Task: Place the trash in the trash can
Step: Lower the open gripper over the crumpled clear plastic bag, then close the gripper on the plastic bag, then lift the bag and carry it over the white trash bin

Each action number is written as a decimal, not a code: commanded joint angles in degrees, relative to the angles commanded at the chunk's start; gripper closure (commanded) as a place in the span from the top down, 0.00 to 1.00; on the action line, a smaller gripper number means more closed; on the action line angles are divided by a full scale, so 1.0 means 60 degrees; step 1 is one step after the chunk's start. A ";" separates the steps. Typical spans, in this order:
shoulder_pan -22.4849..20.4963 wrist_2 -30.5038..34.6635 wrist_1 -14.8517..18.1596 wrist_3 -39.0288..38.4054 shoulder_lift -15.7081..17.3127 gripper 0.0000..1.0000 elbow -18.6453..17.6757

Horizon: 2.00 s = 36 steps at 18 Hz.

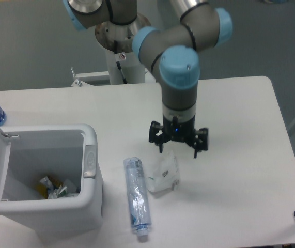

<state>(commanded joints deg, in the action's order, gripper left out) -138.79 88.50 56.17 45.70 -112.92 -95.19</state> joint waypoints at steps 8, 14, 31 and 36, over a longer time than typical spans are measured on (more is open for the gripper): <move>0.0192 0.0059 -0.0836 -0.0044 -0.0662 0.72 -0.0014; 0.0177 0.0015 -0.0748 0.0029 -0.0486 0.00 0.0000; -0.0819 -0.3879 -0.0704 -0.2853 0.0627 0.00 0.2240; -0.0863 -0.5417 -0.0718 -0.4055 0.1475 0.00 0.2432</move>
<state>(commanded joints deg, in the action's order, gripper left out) -143.96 56.00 51.86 21.37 -104.07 -80.60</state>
